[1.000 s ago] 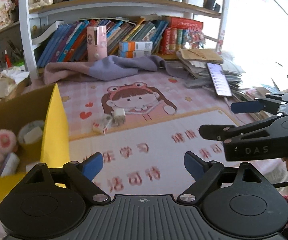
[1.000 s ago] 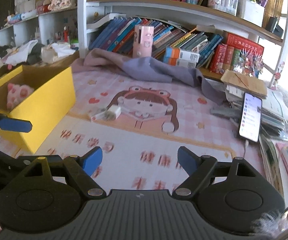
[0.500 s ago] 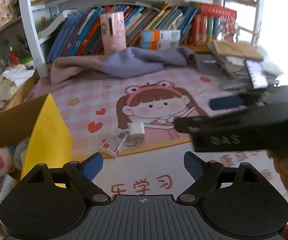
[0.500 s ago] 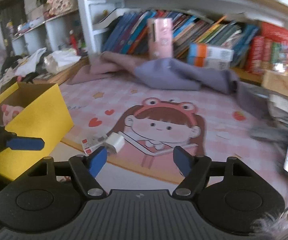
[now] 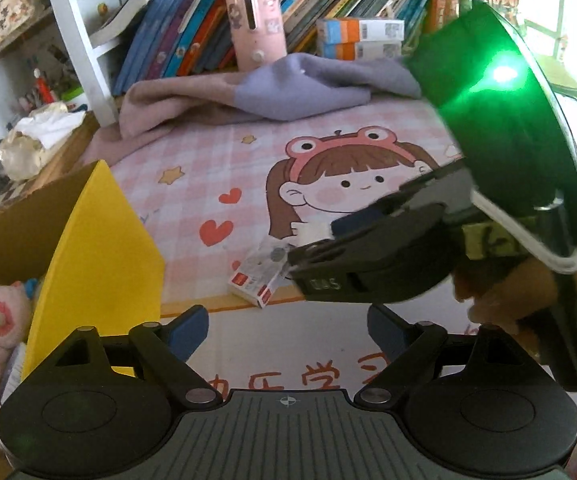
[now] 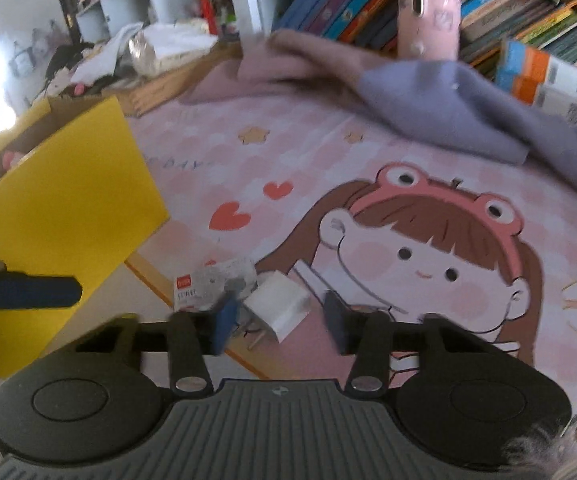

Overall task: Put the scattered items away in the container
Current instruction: 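Grasp the white charger with the right gripper while the left grasps the card box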

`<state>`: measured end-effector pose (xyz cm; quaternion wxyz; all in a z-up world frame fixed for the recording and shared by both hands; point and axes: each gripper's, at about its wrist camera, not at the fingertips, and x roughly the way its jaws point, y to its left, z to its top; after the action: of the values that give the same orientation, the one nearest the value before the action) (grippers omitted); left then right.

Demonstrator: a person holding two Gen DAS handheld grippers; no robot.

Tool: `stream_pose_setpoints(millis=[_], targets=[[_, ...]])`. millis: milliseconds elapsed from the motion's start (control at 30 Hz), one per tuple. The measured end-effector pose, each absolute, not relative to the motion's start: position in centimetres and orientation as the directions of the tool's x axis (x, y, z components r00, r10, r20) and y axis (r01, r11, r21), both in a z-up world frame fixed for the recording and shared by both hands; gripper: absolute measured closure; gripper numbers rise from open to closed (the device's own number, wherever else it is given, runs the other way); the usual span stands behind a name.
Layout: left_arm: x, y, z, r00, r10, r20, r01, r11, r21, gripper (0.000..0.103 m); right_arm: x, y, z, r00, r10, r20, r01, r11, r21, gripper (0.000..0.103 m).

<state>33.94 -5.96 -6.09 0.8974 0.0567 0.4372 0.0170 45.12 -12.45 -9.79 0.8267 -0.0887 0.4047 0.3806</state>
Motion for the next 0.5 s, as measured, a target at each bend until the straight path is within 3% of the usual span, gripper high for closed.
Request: stream_pose_setpoints(millis=[267, 500], targets=[[36.9, -5.5, -7.3, 0.593, 0.091, -0.800, -0.024, 0.995, 0.095, 0.030, 46.0, -17.6, -8.4, 0.481, 0.526, -0.701, -0.607, 0.777, 0.166, 0.067], [40.0, -4.9, -9.1, 0.578, 0.127, -0.806, -0.118, 0.990, 0.072, 0.031, 45.5, -21.7, -7.8, 0.509, 0.490, -0.708, -0.540, 0.822, 0.181, 0.067]])
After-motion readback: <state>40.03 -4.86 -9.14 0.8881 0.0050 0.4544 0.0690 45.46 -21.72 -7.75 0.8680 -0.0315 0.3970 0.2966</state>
